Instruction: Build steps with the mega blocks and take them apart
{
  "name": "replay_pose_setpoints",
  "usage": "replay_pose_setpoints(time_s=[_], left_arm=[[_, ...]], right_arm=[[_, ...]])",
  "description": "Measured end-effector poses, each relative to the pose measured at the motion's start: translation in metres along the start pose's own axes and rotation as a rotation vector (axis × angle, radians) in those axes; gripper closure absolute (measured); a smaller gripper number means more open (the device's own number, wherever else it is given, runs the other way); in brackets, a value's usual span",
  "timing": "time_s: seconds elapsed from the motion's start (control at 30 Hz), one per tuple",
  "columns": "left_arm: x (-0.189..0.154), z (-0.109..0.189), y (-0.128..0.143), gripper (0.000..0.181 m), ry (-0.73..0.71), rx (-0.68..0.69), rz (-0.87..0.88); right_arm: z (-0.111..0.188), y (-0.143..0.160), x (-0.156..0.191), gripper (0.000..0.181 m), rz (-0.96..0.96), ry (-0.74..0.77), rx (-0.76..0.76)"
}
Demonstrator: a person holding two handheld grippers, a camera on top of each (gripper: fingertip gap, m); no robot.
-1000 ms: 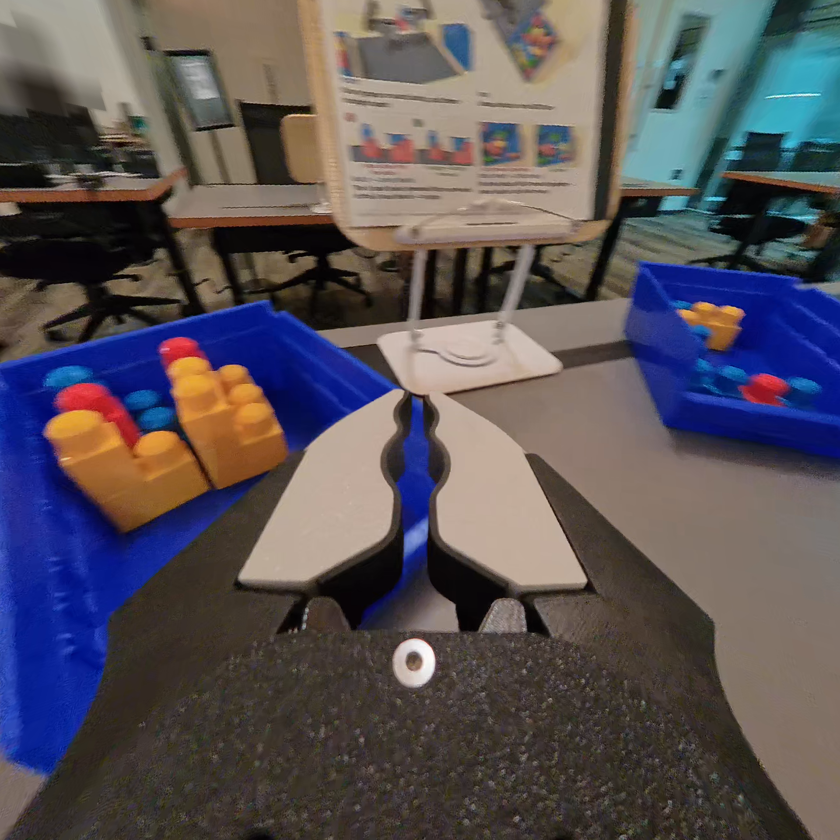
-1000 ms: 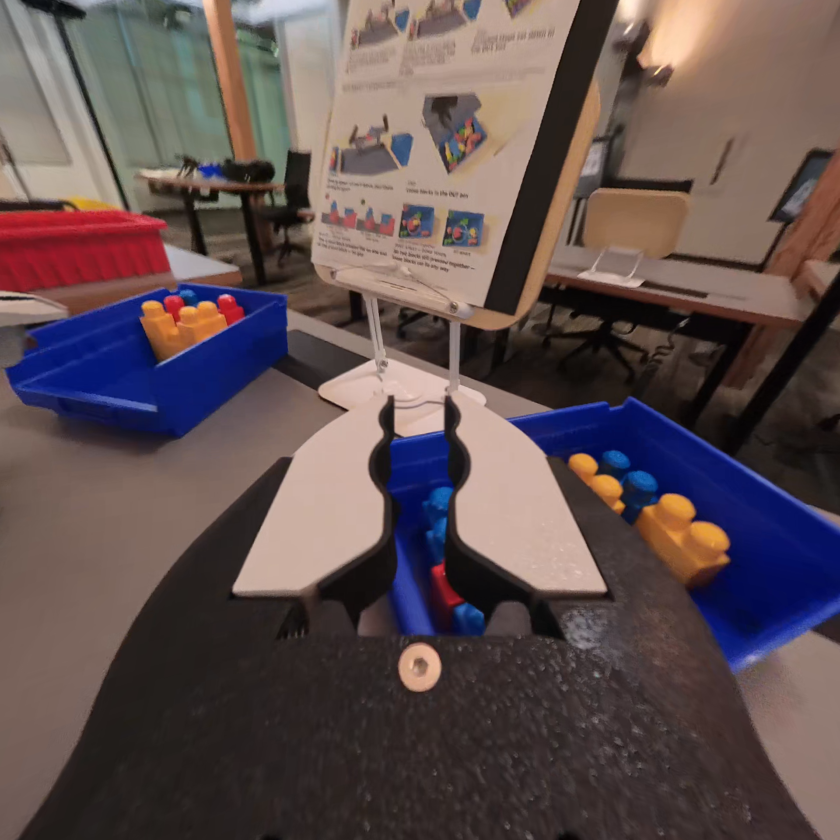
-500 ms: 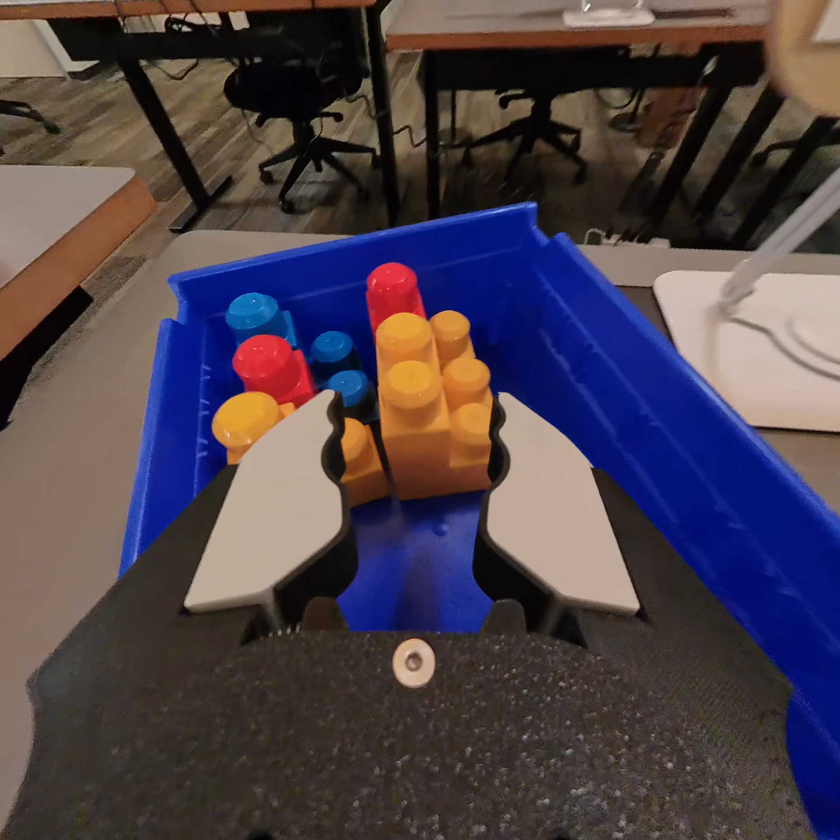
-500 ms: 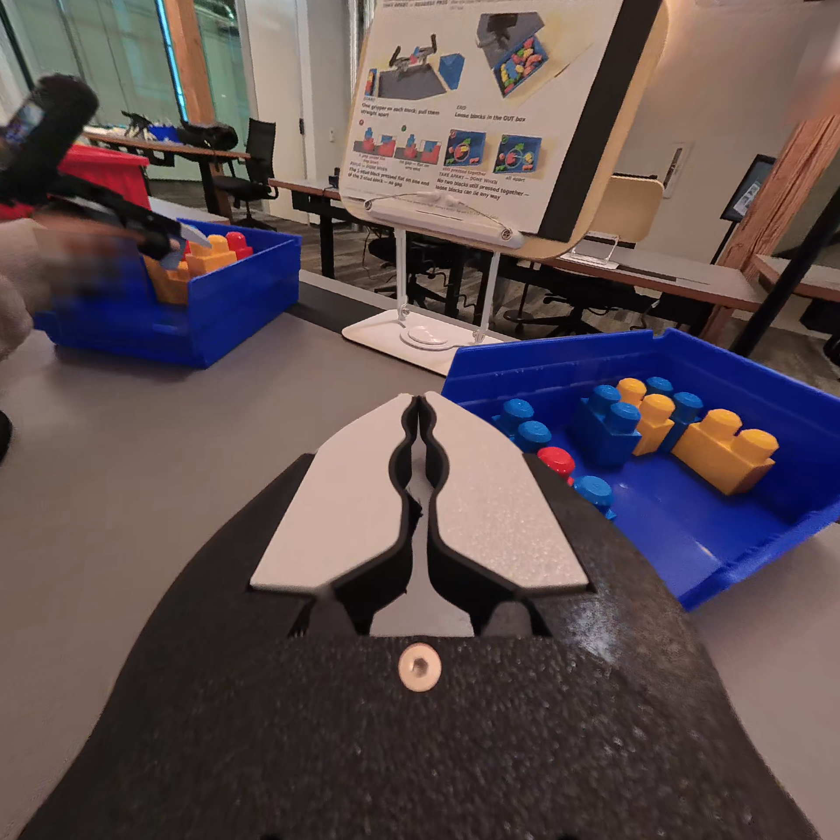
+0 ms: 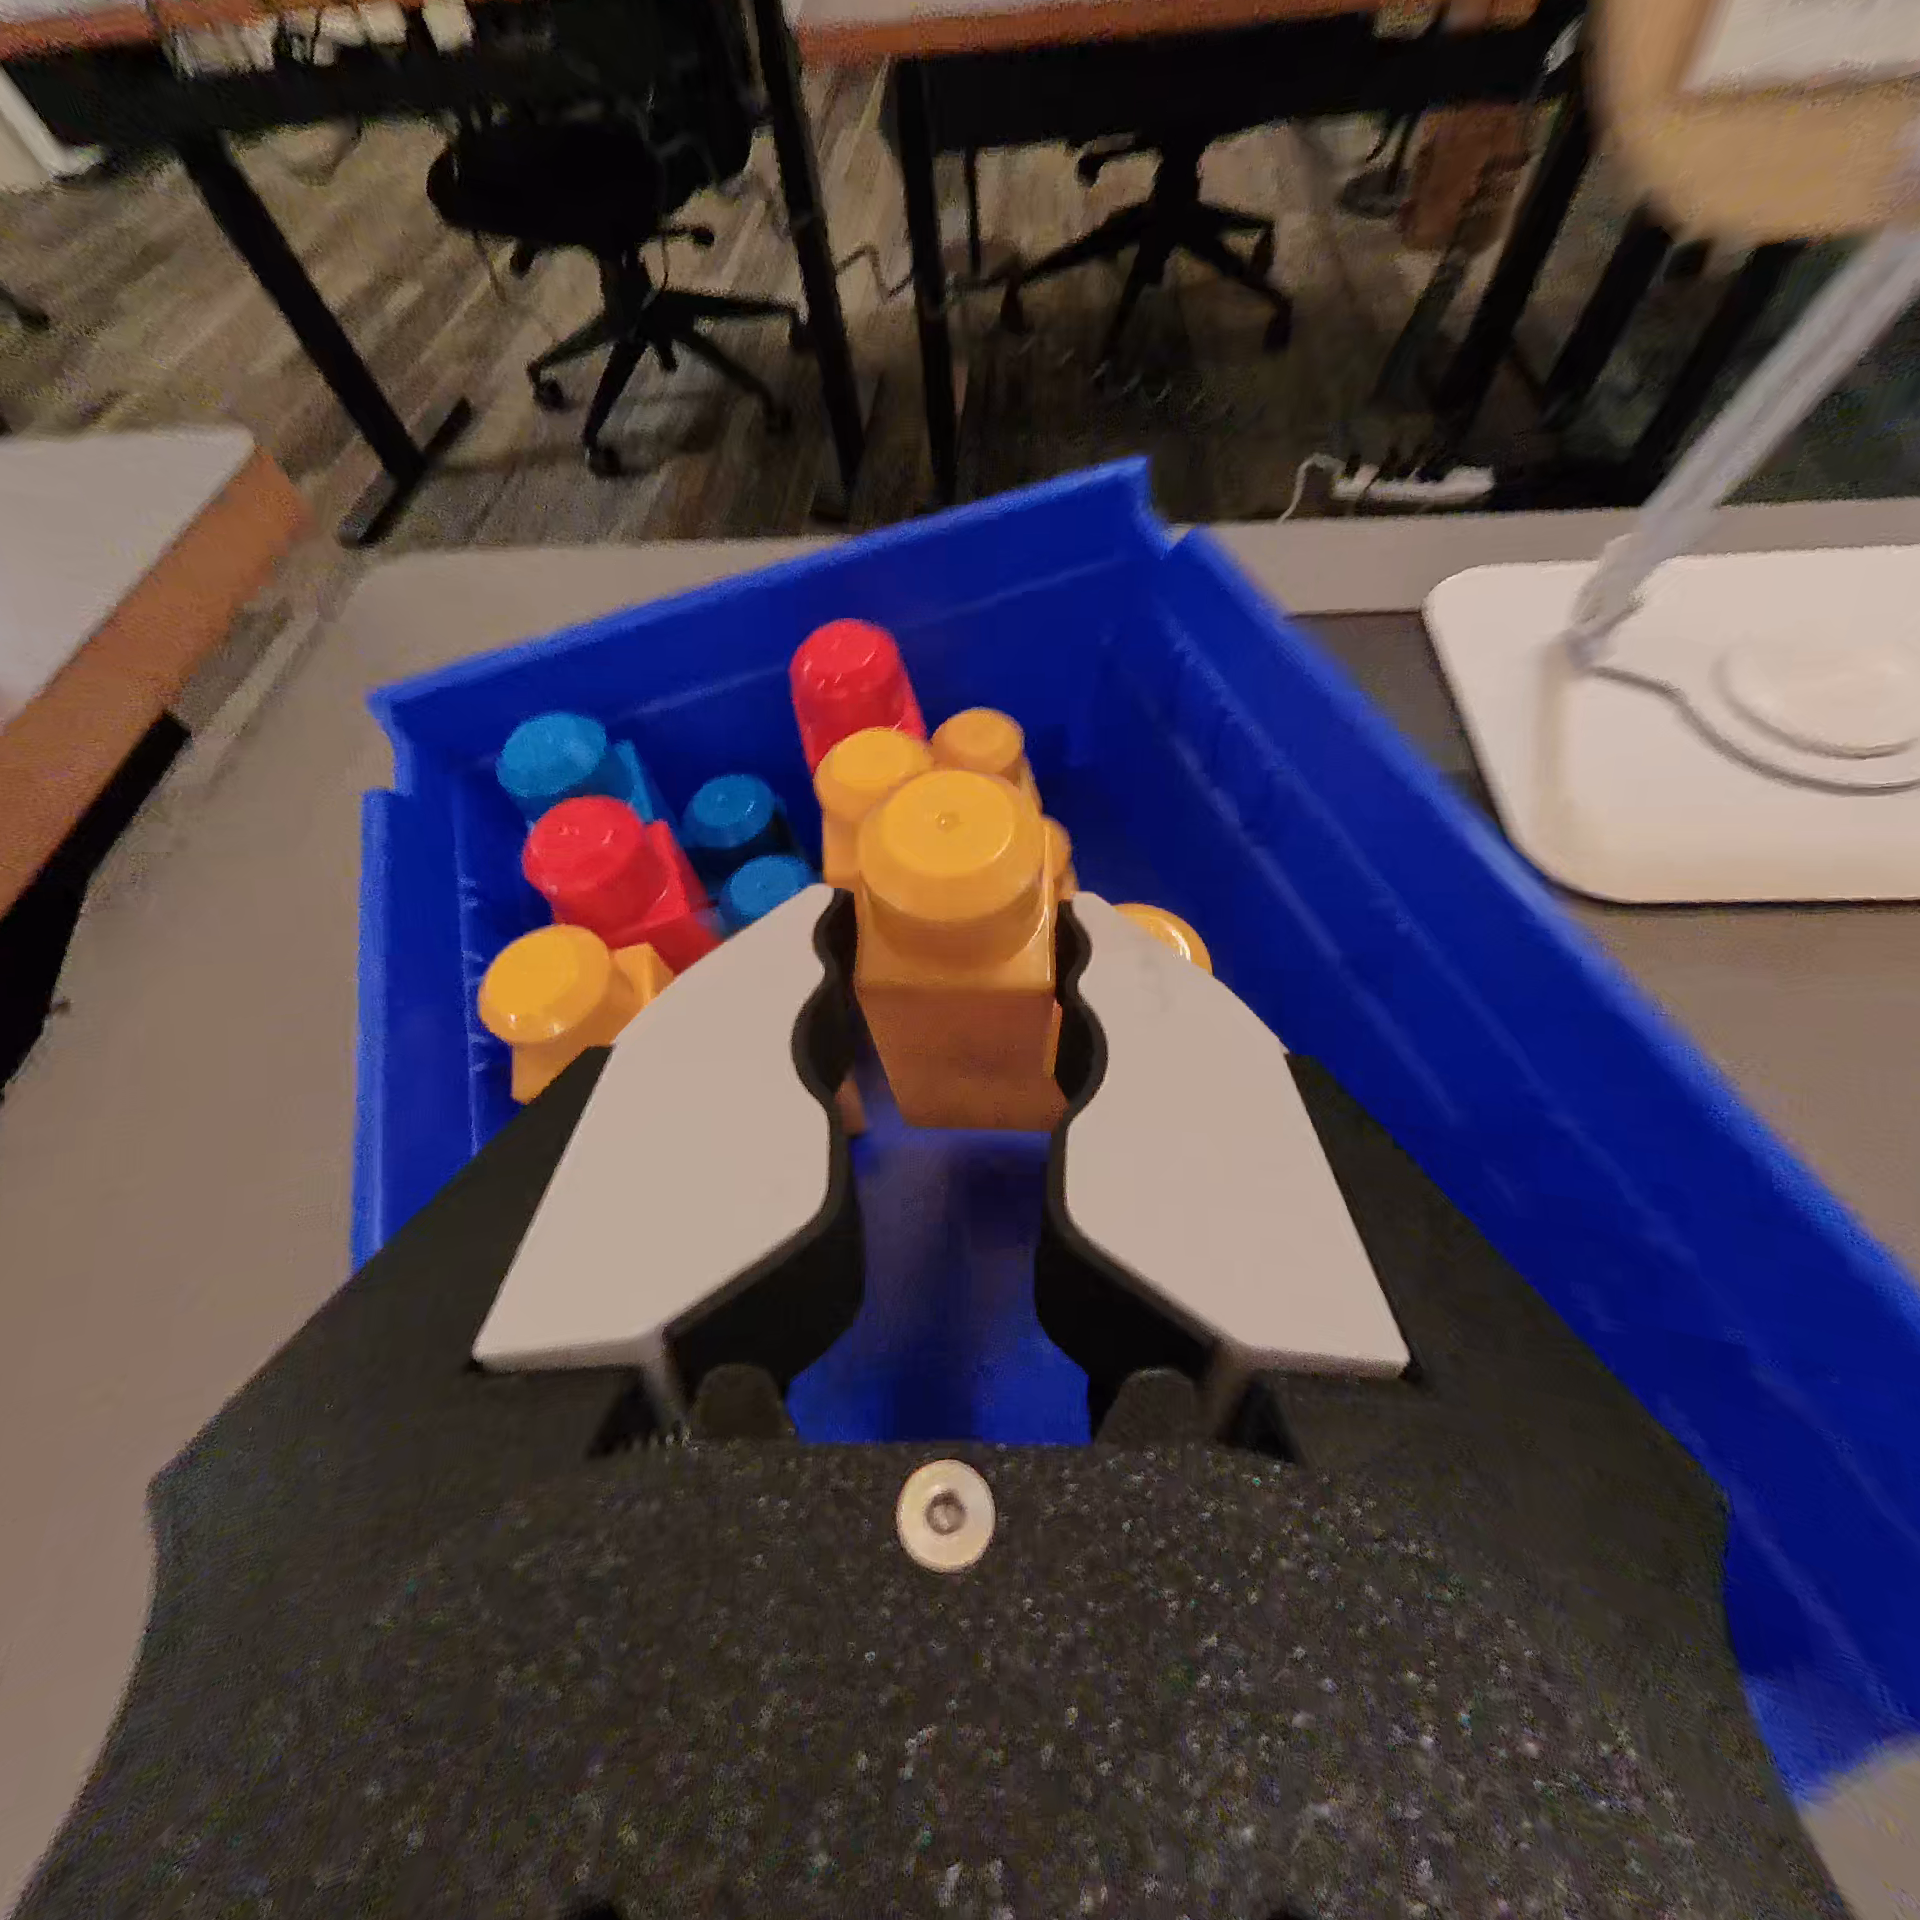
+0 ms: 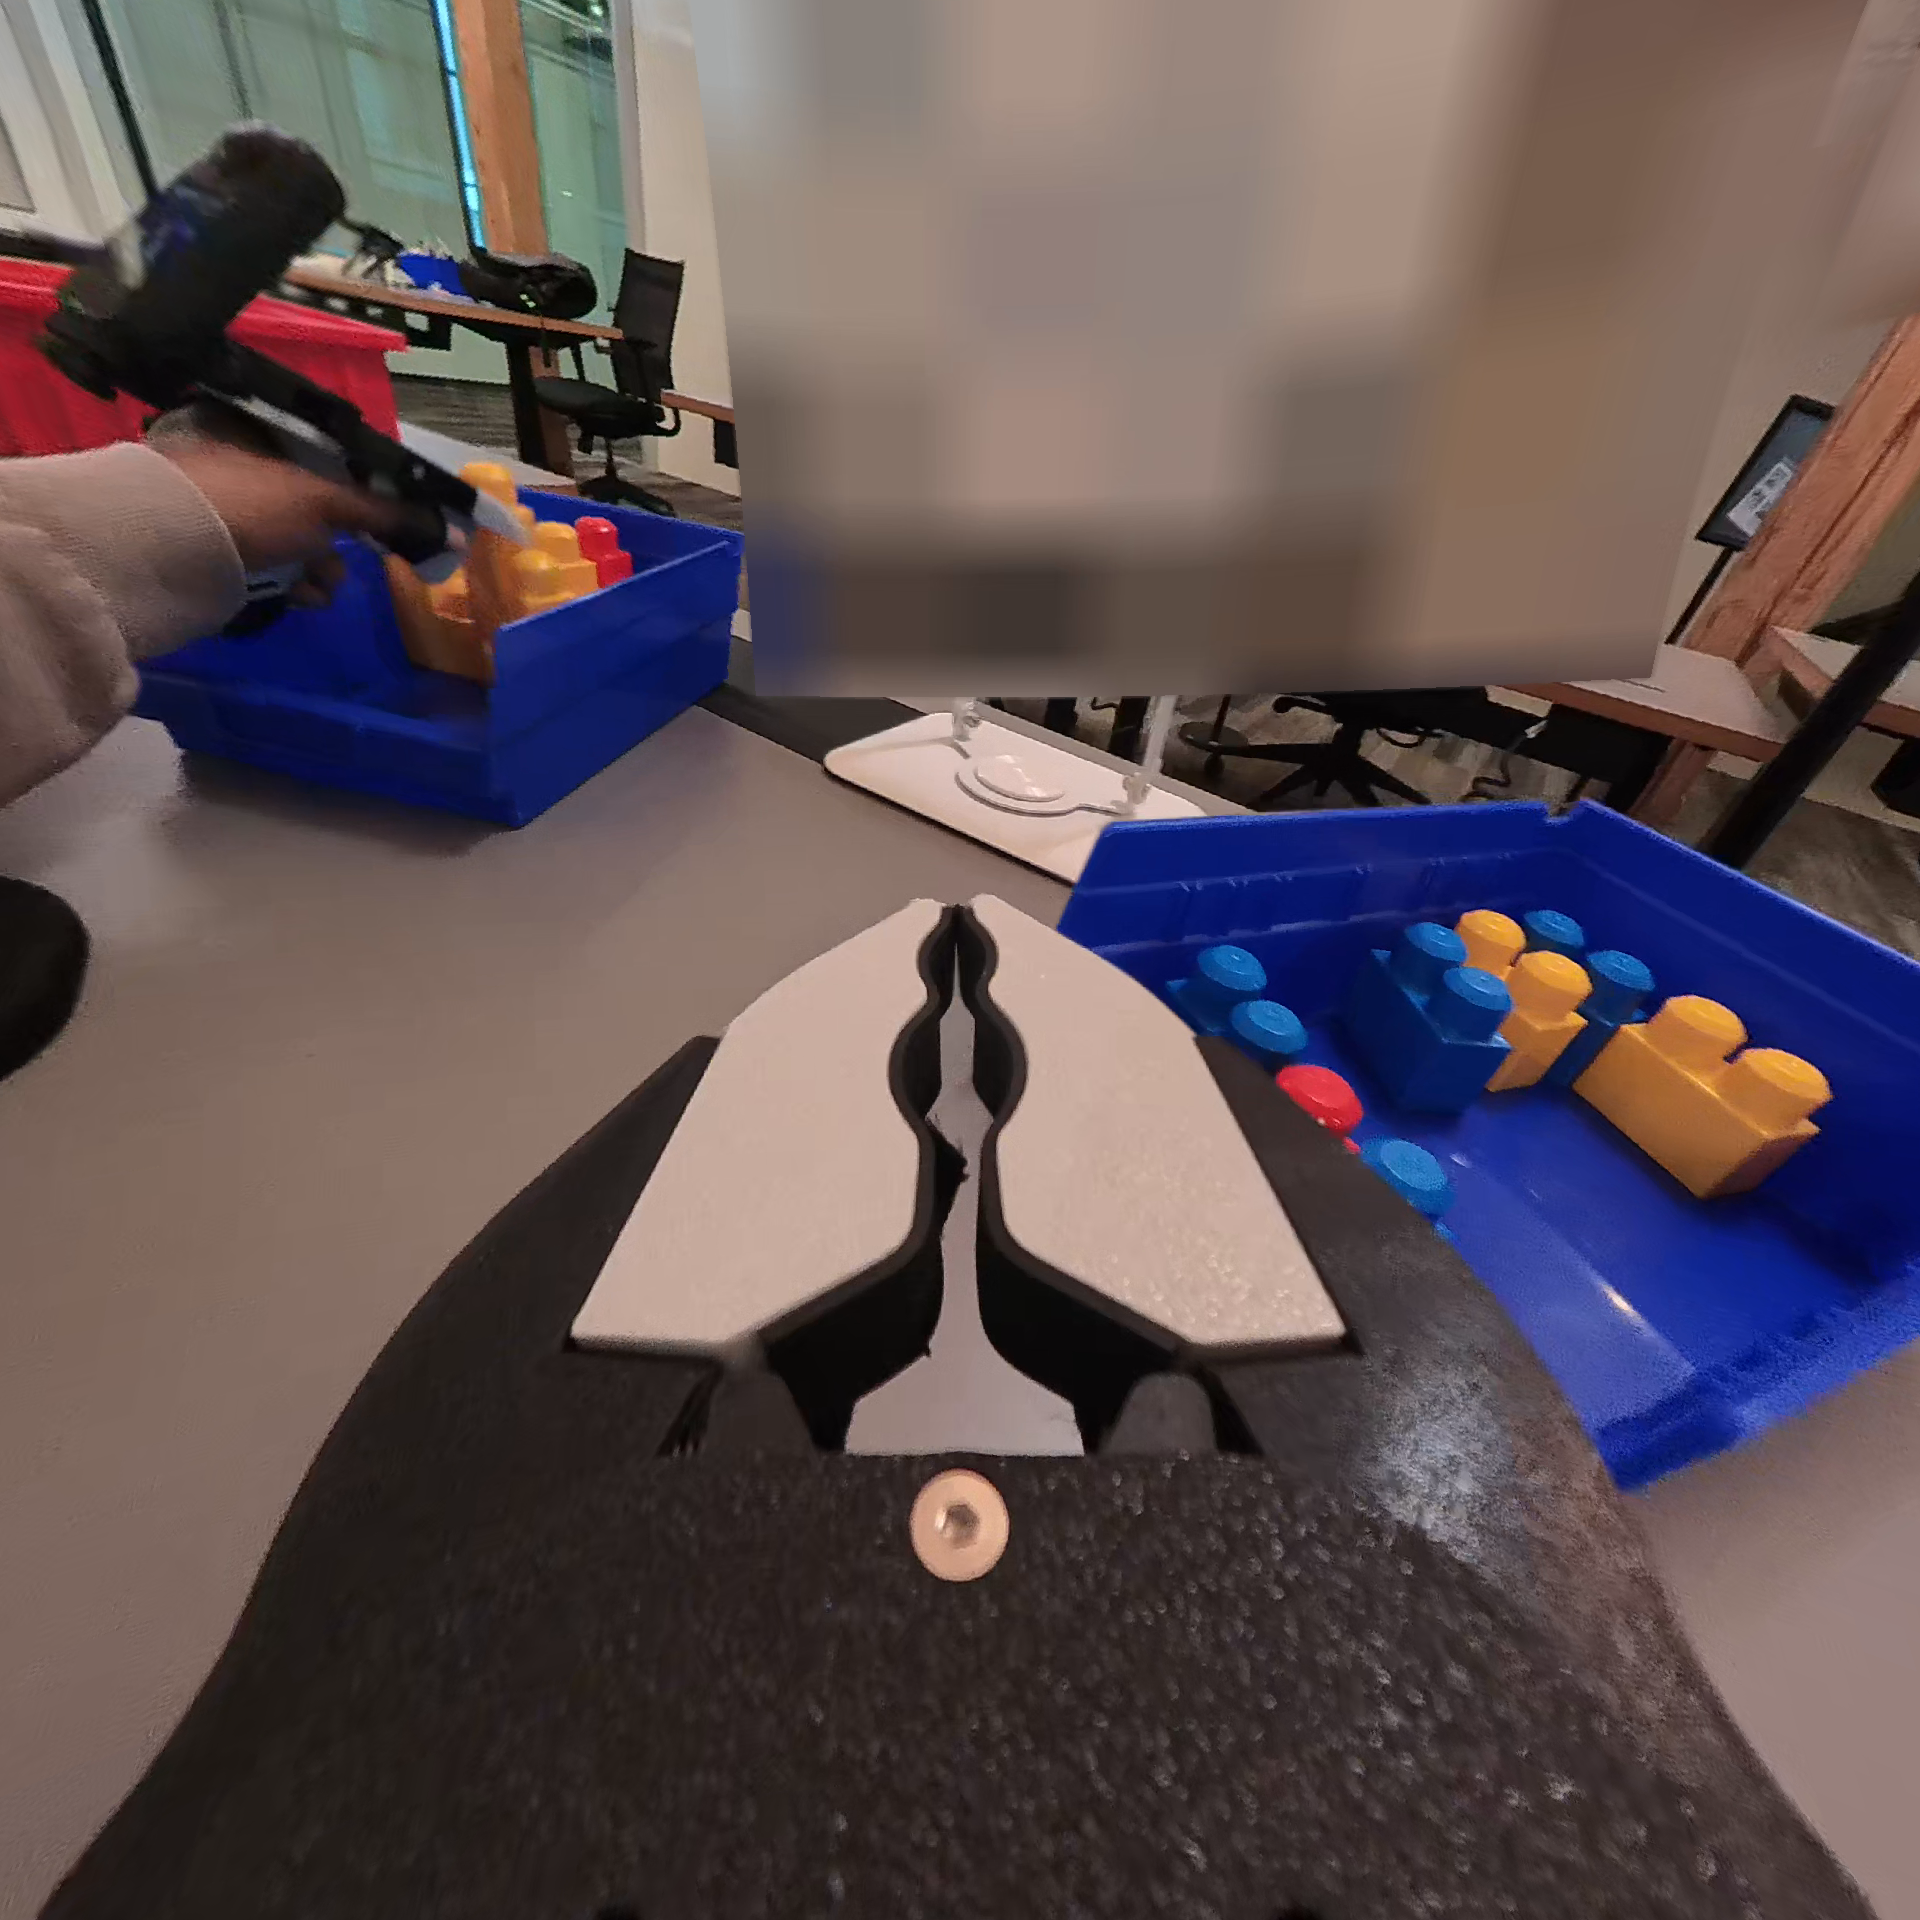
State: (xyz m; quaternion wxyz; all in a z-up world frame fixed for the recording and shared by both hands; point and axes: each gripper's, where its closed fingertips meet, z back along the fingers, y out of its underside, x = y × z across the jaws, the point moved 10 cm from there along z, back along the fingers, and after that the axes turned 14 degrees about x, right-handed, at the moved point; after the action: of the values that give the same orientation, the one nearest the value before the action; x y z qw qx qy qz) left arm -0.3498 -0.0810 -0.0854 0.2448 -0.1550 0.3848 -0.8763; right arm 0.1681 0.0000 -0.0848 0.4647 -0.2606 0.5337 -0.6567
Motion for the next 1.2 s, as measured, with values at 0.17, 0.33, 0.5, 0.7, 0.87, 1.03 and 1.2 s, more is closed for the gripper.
replay_pose_setpoints(time_s=[0.17, 0.33, 0.5, 0.7, 0.87, 1.03, 1.2], left_arm=[[-0.039, 0.065, -0.003, 0.145, 0.101, -0.153, -0.123], [-0.1, 0.116, 0.016, 0.144, 0.218, -0.263, -0.268], [-0.157, 0.152, 0.043, 0.144, 0.366, -0.31, -0.356], [-0.206, 0.179, 0.068, 0.144, 0.552, -0.31, -0.418], [-0.214, 0.193, 0.072, 0.145, 0.673, -0.402, -0.456], [-0.203, 0.197, 0.068, 0.123, 0.997, -0.436, -0.39], [-0.207, 0.2, 0.074, 0.123, 1.353, -0.402, -0.359]], right_arm=[[-0.013, -0.018, 0.025, 0.175, 0.078, -0.102, 0.029], [-0.037, -0.038, 0.056, 0.144, 0.169, -0.168, 0.087], [-0.063, -0.046, 0.081, 0.12, 0.194, -0.23, 0.148], [-0.079, -0.041, 0.098, 0.119, 0.226, -0.214, 0.187], [-0.067, -0.039, 0.091, 0.144, 0.207, -0.216, 0.119], [-0.046, -0.044, 0.065, 0.145, -0.027, -0.496, -0.125], [-0.03, -0.048, 0.053, 0.145, -0.181, -0.847, -0.373]])
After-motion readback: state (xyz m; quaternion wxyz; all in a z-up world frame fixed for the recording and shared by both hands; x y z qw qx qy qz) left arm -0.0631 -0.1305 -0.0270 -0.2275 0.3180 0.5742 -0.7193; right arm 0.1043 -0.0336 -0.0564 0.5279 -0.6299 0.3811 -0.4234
